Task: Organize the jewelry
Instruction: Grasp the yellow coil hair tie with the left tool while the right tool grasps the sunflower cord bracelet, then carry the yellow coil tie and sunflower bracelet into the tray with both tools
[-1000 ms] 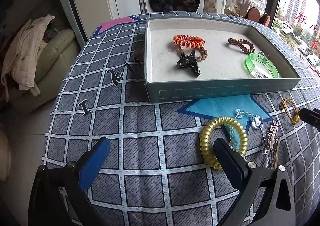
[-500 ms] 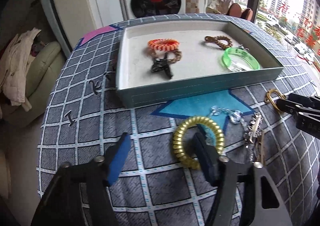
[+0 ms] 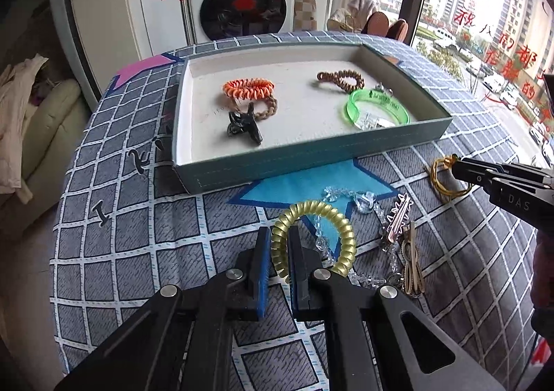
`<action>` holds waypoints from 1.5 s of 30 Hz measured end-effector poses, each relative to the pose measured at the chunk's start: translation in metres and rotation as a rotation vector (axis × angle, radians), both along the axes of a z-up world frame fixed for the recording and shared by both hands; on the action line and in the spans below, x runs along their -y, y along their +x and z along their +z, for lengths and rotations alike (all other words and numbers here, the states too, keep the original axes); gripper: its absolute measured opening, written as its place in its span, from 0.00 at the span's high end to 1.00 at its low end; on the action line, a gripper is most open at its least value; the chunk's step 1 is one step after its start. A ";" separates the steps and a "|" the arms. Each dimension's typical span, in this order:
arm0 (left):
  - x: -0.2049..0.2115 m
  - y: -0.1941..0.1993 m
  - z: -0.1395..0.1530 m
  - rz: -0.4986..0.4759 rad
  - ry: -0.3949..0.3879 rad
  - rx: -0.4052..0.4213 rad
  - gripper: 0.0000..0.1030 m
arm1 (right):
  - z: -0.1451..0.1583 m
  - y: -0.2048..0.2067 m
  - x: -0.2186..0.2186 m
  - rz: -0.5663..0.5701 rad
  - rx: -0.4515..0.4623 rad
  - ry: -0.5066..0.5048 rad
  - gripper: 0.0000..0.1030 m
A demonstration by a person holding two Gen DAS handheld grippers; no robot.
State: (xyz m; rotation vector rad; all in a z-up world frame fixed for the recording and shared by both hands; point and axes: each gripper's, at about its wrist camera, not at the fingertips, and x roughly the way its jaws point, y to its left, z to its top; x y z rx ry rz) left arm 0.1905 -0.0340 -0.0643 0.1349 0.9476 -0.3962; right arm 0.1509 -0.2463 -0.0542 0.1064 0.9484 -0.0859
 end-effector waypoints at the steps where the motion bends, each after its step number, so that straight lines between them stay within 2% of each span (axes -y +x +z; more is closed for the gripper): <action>1: -0.002 0.000 0.003 0.001 -0.006 0.004 0.71 | 0.002 -0.001 0.001 0.000 0.006 0.005 0.86; 15: -0.005 -0.002 0.041 0.004 -0.053 0.082 0.71 | 0.040 -0.002 0.010 0.011 0.076 0.117 0.86; 25: 0.002 0.021 0.054 0.024 -0.067 0.103 0.71 | 0.061 0.020 0.007 0.046 0.123 0.159 0.86; 38: 0.024 0.076 0.056 0.047 -0.043 0.108 0.71 | 0.059 0.081 0.003 0.079 0.125 0.198 0.86; 45: 0.041 0.101 0.046 0.058 -0.011 0.097 0.71 | 0.051 0.110 0.004 0.077 0.129 0.235 0.86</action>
